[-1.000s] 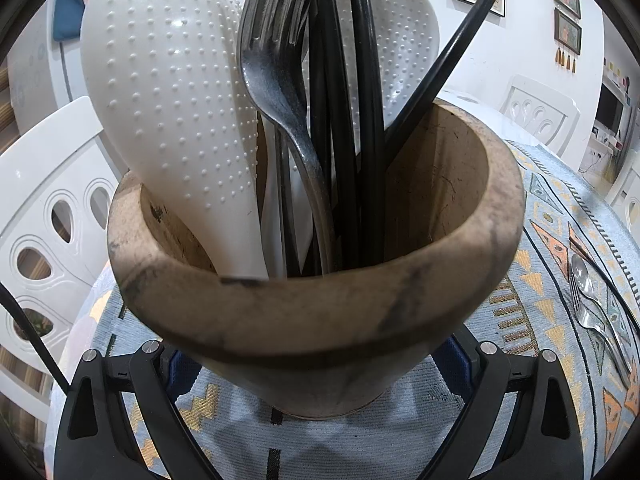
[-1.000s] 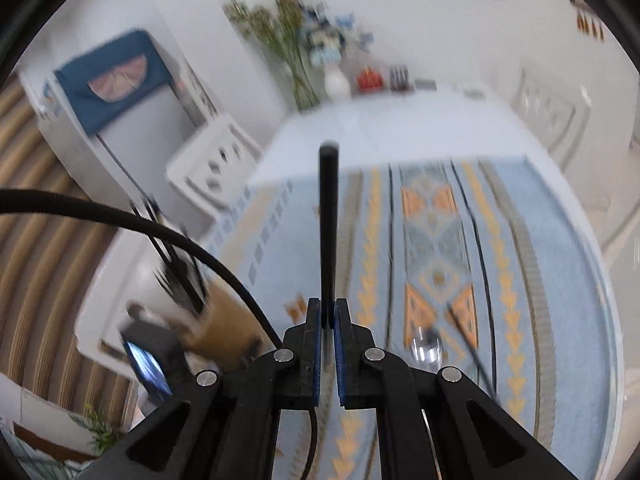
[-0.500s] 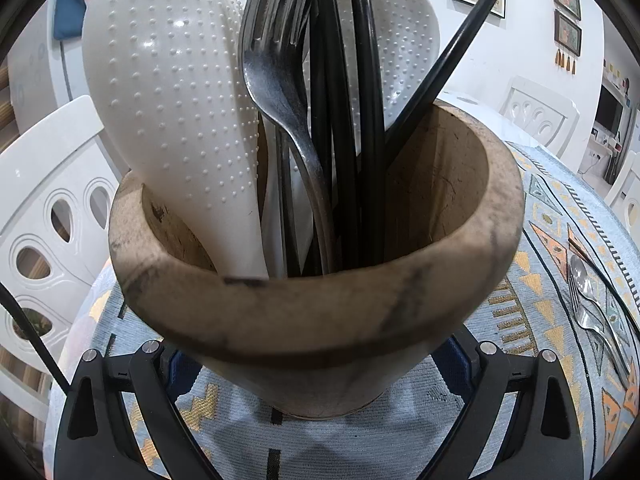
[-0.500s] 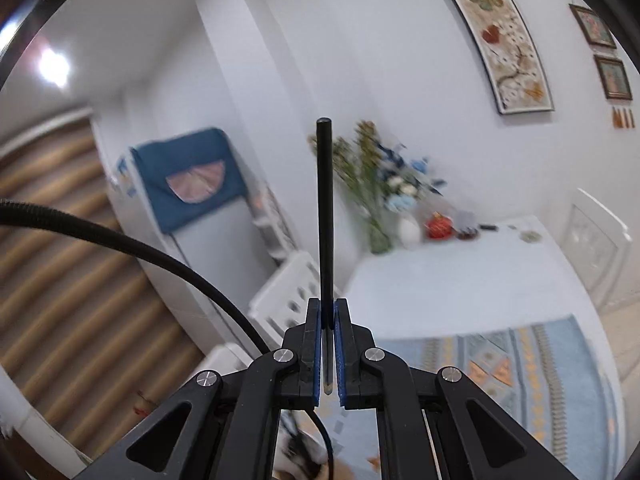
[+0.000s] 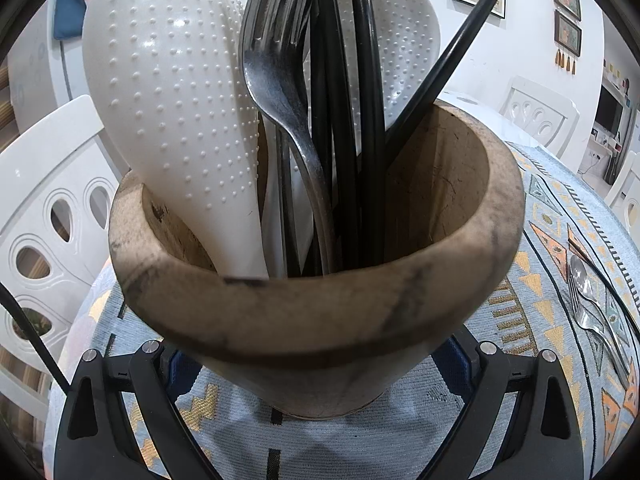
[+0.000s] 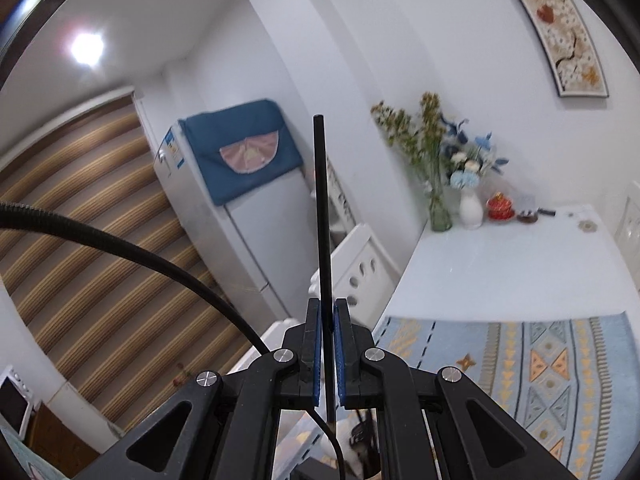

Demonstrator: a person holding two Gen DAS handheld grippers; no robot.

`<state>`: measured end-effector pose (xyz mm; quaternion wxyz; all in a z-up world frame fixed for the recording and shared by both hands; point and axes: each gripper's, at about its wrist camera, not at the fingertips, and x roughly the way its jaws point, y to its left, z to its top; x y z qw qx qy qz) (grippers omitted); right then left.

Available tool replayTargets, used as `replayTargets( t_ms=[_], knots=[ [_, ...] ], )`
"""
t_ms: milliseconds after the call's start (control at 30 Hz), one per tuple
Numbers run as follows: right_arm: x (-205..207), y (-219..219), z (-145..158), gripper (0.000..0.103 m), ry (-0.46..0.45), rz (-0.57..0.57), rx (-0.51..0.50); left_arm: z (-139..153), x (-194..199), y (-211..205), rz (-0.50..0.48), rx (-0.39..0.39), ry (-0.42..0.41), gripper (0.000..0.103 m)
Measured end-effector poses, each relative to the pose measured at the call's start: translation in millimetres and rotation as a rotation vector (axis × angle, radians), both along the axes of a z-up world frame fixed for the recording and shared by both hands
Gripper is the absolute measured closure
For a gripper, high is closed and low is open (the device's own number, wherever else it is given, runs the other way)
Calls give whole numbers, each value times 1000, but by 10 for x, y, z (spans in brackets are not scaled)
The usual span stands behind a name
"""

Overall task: Organize utensils
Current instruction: 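Carry the chopstick with the right tool into the wooden cup and open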

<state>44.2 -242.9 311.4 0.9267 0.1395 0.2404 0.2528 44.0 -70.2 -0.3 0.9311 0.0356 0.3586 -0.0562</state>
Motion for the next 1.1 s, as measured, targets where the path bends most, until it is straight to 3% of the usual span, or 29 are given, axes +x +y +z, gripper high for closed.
replayTargets(
  t_ms=[500, 1100],
  knots=[
    [256, 123, -636, 98, 163, 39, -34, -2, -11, -14, 0, -3, 0, 8],
    [199, 371, -953, 98, 167, 32, -301, -6, -30, 4, 0, -4, 1, 8]
  ],
)
